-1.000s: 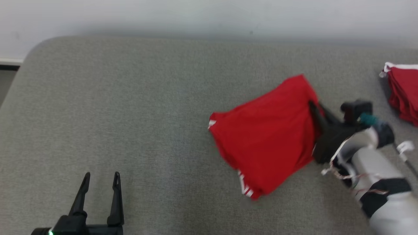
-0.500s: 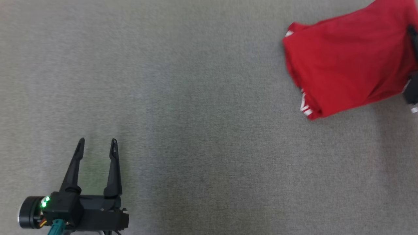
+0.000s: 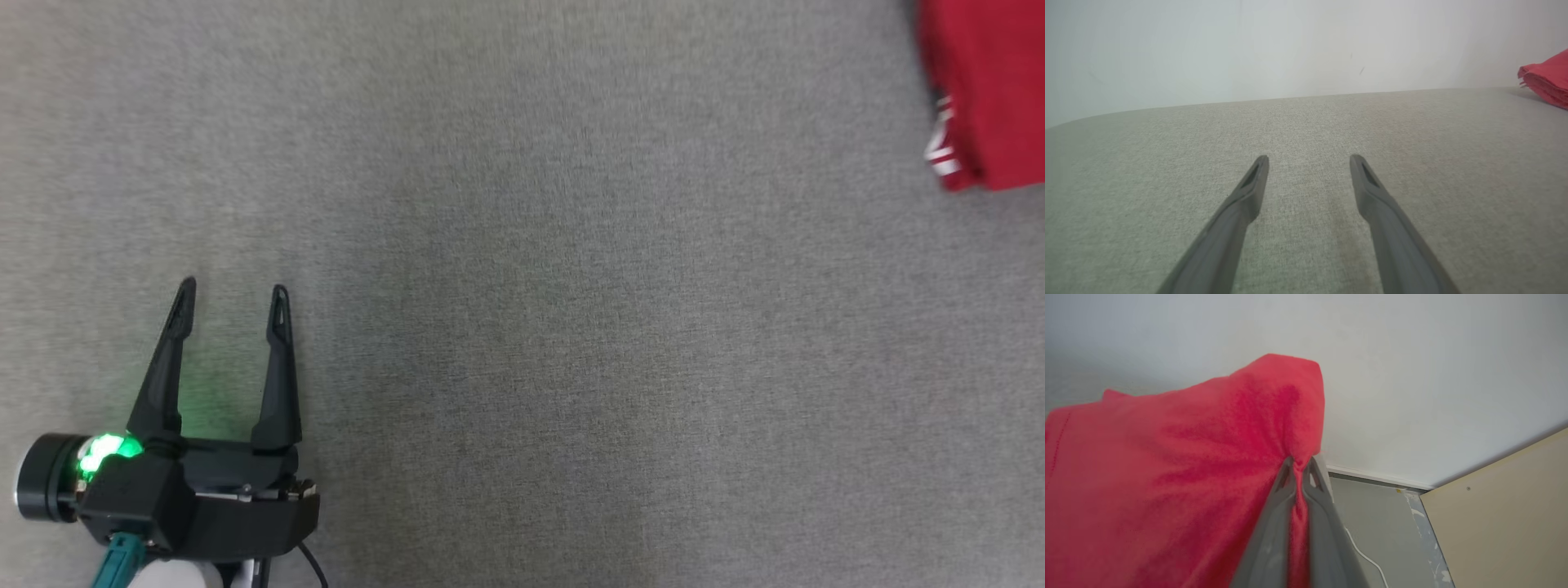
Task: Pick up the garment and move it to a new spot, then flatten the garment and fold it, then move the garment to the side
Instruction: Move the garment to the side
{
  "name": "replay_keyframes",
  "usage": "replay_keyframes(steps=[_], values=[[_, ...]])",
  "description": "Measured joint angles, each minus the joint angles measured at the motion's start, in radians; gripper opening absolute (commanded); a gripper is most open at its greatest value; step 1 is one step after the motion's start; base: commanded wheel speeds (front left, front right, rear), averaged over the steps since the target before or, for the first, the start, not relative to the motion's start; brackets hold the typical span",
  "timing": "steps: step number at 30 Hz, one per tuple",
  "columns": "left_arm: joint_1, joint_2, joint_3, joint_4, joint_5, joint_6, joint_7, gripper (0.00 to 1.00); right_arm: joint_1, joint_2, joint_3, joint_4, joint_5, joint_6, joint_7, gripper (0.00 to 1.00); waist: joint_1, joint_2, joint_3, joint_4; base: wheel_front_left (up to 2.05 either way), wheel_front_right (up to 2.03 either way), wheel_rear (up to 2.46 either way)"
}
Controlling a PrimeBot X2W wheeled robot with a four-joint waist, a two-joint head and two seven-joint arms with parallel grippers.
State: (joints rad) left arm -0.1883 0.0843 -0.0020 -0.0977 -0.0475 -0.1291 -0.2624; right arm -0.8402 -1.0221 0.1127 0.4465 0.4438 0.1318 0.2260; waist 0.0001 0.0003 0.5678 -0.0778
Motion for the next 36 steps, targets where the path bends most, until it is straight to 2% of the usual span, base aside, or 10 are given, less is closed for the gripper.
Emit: replay_keyframes(steps=[3, 6, 7, 8, 12, 17, 24, 28, 36], values=[[-0.013, 0.001, -0.008, -0.019, 0.002, 0.0, 0.0, 1.0, 0.001, -0.03, -0.022, 0.018, -0.024, 0.0, 0.002, 0.0, 0.0, -0.0001, 0.031, -0.001, 0.0, 0.0, 0.0], [-0.029, 0.003, -0.014, -0.032, 0.003, 0.0, 0.0, 1.0, 0.004, -0.033, -0.039, 0.037, -0.047, 0.0, -0.009, 0.0, 0.0, 0.0, 0.056, 0.001, 0.0, 0.0, 0.0], [-0.029, 0.003, -0.014, -0.032, 0.003, 0.0, 0.0, 1.0, 0.004, -0.033, -0.039, 0.037, -0.047, 0.0, -0.009, 0.32, 0.0, 0.0, 0.056, 0.001, 0.0, 0.0, 0.0], [-0.032, 0.003, -0.015, -0.034, 0.003, 0.0, 0.0, 1.0, 0.006, -0.029, -0.042, 0.043, -0.06, 0.0, -0.016, 1.0, 0.0001, 0.0, 0.062, 0.003, 0.0, 0.0, 0.0], [-0.038, 0.004, -0.011, -0.034, 0.002, -0.002, 0.0, 1.0, 0.008, 0.015, -0.05, 0.067, -0.102, 0.0, -0.015, 1.0, 0.0001, 0.0, 0.067, 0.014, 0.0, 0.0, 0.0], [-0.023, 0.003, 0.012, -0.014, -0.001, -0.002, 0.0, 1.0, -0.009, 0.069, -0.076, 0.068, -0.178, 0.0, -0.07, 1.0, -0.0001, -0.0001, 0.033, 0.017, 0.0, 0.0, 0.0], [0.046, -0.007, 0.047, 0.03, -0.014, 0.006, 0.0, 1.0, -0.009, 0.165, -0.053, 0.037, -0.17, 0.0, -0.19, 1.0, -0.0002, -0.0002, -0.063, 0.018, 0.0, 0.0, 0.0], [0.11, -0.012, 0.07, 0.059, -0.017, 0.014, 0.0, 1.0, 0.027, 0.243, -0.026, 0.014, -0.165, 0.0, -0.255, 1.0, -0.0003, -0.0004, -0.137, 0.02, 0.0, 0.0, 0.0], [0.215, -0.019, 0.101, 0.105, -0.026, 0.015, 0.0, 1.0, 0.172, 0.464, -0.035, -0.031, -0.173, 0.0, -0.343, 1.0, -0.0004, -0.0005, -0.297, 0.026, 0.0, 0.0, 0.0]])
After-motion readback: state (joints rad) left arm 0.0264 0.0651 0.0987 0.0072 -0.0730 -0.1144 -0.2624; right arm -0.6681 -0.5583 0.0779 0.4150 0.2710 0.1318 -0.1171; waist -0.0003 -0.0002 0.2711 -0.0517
